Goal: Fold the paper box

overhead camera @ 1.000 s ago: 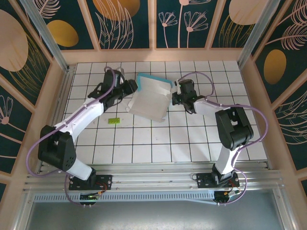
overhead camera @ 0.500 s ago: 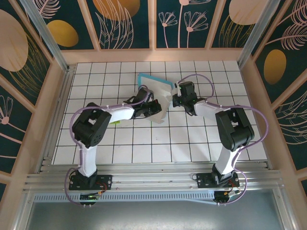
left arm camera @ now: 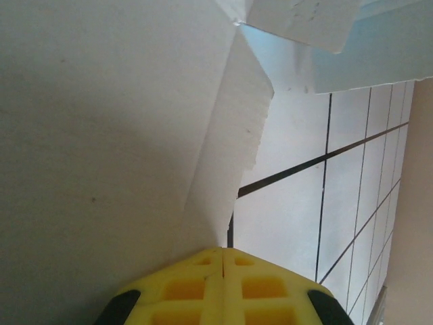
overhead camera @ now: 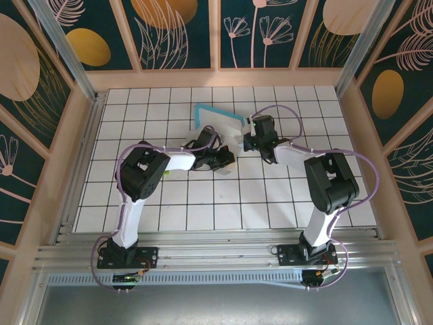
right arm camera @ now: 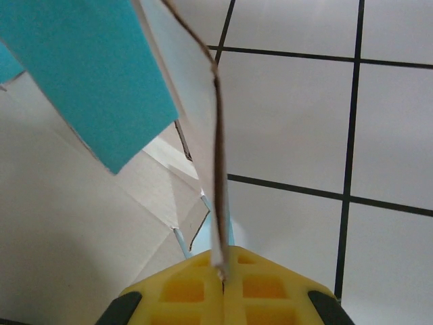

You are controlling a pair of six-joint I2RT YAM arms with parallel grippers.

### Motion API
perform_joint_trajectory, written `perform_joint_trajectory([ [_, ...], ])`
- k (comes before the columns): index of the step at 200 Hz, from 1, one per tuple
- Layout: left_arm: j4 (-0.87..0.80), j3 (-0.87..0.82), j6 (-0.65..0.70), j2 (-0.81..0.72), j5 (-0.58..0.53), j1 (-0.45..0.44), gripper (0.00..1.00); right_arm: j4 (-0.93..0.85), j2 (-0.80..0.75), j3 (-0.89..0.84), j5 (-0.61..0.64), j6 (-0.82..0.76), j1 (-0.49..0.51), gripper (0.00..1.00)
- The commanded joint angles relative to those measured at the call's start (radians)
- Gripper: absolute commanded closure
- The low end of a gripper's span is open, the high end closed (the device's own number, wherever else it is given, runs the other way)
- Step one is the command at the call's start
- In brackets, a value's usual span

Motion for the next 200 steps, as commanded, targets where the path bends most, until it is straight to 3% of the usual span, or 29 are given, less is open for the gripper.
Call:
perform_joint_trajectory([
  [1,0.001,0.010,-0.009,0.056,0.004,-0.006,1.00,-0.012,-0.021,0.039,-0.007,0.110,0.005,0.99],
  [53,0.013,0.009,-0.015,0.087,0.000,-0.005,1.00,-0.016,-0.007,0.056,-0.063,0.311,0.006,0.99],
  [102,0.006,0.035,-0.012,0.092,0.000,-0.006,1.00,0.087,-0.006,-0.011,-0.082,0.440,0.022,0.99],
  [153,0.009,0.044,-0.013,0.103,0.003,-0.006,1.00,0.043,0.055,0.020,-0.015,0.507,0.072,0.99],
  [200,0.028,0.043,-0.019,0.096,0.016,-0.006,1.00,0.078,0.092,-0.031,0.138,0.498,0.138,0.99],
])
